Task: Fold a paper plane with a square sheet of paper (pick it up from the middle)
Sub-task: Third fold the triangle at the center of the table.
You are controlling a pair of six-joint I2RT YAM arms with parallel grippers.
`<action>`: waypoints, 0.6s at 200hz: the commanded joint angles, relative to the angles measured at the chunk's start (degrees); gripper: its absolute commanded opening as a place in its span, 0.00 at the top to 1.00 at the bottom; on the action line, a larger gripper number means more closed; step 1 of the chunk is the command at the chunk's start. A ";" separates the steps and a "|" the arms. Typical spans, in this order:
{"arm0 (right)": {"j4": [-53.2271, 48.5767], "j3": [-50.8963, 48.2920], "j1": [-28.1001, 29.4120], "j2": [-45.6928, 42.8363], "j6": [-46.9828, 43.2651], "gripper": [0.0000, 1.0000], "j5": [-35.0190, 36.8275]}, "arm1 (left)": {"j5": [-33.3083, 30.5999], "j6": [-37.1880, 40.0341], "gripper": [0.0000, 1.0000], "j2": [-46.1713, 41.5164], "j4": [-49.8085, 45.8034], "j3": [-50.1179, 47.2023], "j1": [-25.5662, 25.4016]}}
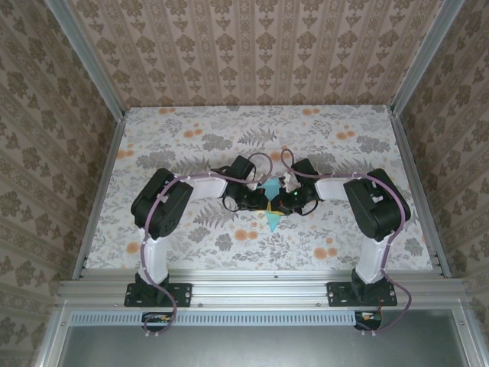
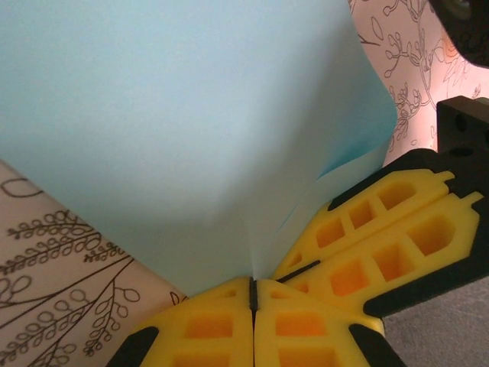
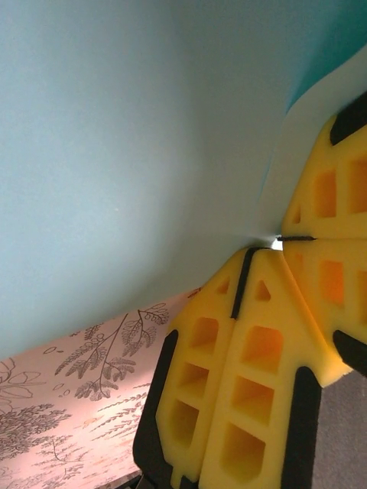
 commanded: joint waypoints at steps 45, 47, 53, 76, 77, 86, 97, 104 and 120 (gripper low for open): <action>-2.42 -2.65 0.17 -6.40 1.66 0.96 2.46 | -12.50 6.21 0.95 6.65 -10.64 -0.82 -0.73; -2.36 -2.75 0.17 -6.41 1.72 0.96 2.49 | -12.60 6.28 0.95 6.66 -10.67 -0.87 -0.83; -2.19 -3.16 0.10 -6.38 1.66 0.96 2.53 | -12.99 6.50 0.95 6.74 -10.79 -0.84 -0.86; -0.46 -4.73 -0.31 -5.67 2.09 0.96 2.82 | -14.08 7.22 0.95 7.08 -11.75 -0.58 -0.95; -0.43 -4.77 -0.33 -5.65 2.10 0.96 2.83 | -14.11 7.25 0.95 7.09 -11.76 -0.55 -0.99; -0.23 -5.06 -0.40 -5.38 2.06 0.96 3.28 | -14.63 7.50 0.95 7.10 -12.14 -0.54 -1.08; -0.27 -5.33 -0.53 -5.07 1.75 0.96 3.58 | -15.42 7.93 0.95 7.19 -12.88 -0.28 -1.14; -0.30 -5.56 -0.53 -5.01 1.59 0.96 3.82 | -15.79 8.12 0.95 7.20 -13.00 -0.35 -1.22; -0.34 -6.03 -0.73 -4.66 1.10 0.96 4.31 | -16.28 8.42 0.95 7.49 -13.35 -0.24 -1.22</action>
